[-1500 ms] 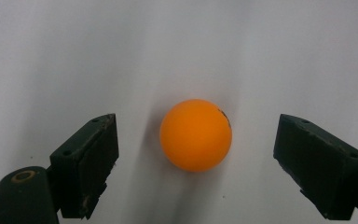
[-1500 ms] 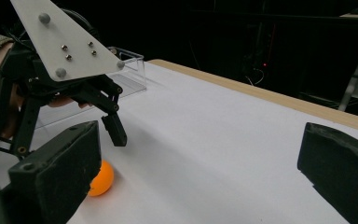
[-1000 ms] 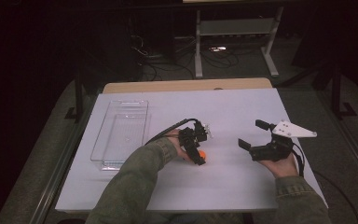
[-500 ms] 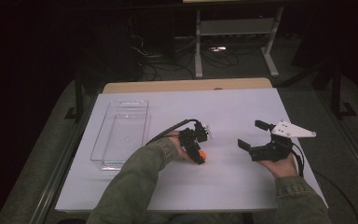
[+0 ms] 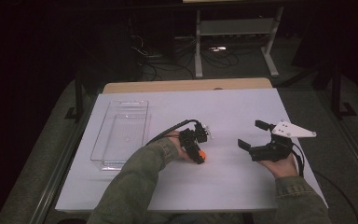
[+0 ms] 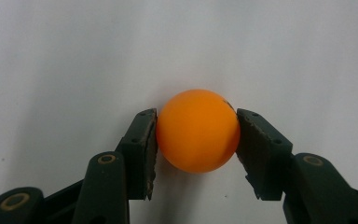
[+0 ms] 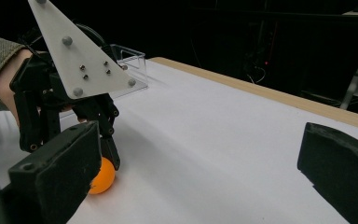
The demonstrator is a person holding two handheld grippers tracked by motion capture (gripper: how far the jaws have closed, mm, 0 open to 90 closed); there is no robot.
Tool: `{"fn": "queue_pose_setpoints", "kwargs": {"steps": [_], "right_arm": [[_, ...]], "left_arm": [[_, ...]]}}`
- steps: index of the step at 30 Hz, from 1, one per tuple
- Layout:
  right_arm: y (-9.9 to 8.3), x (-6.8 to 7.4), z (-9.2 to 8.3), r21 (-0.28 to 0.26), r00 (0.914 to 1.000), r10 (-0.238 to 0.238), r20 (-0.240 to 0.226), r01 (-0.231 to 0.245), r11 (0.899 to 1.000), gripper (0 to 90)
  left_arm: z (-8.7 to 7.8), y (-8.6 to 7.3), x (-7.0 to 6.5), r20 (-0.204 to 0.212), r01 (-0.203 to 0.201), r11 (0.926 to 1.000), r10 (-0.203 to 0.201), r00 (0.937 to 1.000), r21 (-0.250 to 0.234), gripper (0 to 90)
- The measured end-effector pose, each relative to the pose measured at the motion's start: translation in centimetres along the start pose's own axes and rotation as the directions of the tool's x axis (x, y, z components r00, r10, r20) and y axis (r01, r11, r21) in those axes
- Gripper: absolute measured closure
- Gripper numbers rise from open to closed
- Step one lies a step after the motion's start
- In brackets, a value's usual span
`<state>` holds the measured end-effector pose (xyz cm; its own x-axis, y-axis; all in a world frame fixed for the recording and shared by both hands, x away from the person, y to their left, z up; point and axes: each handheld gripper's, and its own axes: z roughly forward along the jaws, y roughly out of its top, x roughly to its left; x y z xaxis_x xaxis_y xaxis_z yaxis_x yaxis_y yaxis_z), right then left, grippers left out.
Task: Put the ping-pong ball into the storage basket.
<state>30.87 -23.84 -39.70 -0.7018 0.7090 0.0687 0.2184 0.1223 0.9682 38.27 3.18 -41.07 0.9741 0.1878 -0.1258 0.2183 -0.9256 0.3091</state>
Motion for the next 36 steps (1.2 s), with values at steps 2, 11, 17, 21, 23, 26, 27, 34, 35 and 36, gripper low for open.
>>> {"fn": "queue_pose_setpoints", "kwargs": {"steps": [2,11,17,21,23,26,27,34,35,36], "right_arm": [[0.0,0.0,0.0,0.001,1.0000,0.000,0.000,0.000,1.000,0.0],[0.0,0.0,0.0,0.000,1.0000,0.001,0.000,-0.001,1.000,0.0],[0.0,0.0,-0.1,-0.001,1.0000,0.002,0.001,-0.002,1.000,0.0],[0.0,0.1,-0.1,0.000,1.0000,-0.001,0.000,0.001,1.000,0.0],[0.0,0.1,-0.1,-0.001,1.0000,0.000,0.001,0.000,1.000,0.0],[0.0,0.1,-0.1,-0.002,1.0000,0.002,0.003,-0.002,1.000,0.0],[0.0,0.0,-0.1,-0.003,1.0000,0.001,0.003,-0.001,1.000,0.0],[0.0,0.1,-0.2,-0.002,1.0000,0.001,0.005,-0.001,1.000,0.0],[0.0,0.1,-0.2,-0.004,1.0000,0.000,0.005,0.000,1.000,0.0],[0.1,0.0,-0.2,-0.004,1.0000,0.000,0.005,0.000,1.000,0.0]], "left_arm": [[0.0,0.0,0.0,0.000,-0.001,1.0000,0.001,1.0000,0.000,49.5],[-0.1,0.0,-0.1,-0.002,-0.005,1.0000,0.005,1.0000,-0.001,49.9],[-0.5,-0.1,-0.2,-0.008,-0.006,1.0000,0.006,0.9999,-0.006,50.0],[-0.9,-0.2,-0.2,-0.011,-0.009,1.0000,0.009,0.9999,-0.002,50.1],[-1.2,-0.3,-0.3,-0.013,-0.008,1.0000,0.008,0.9999,-0.004,50.1],[-1.5,-0.3,-0.4,-0.014,-0.008,0.9999,0.008,0.9999,-0.009,50.2],[-1.6,-0.4,-0.4,-0.013,-0.009,0.9999,0.009,0.9999,-0.013,50.2],[-2.5,-0.6,-0.6,-0.018,-0.016,0.9998,0.015,0.9997,-0.015,50.2],[-2.6,-0.6,-0.7,-0.020,-0.014,0.9998,0.013,0.9997,-0.017,50.2],[-2.7,-0.7,-0.7,-0.020,-0.011,0.9997,0.010,0.9997,-0.020,50.2]]}}
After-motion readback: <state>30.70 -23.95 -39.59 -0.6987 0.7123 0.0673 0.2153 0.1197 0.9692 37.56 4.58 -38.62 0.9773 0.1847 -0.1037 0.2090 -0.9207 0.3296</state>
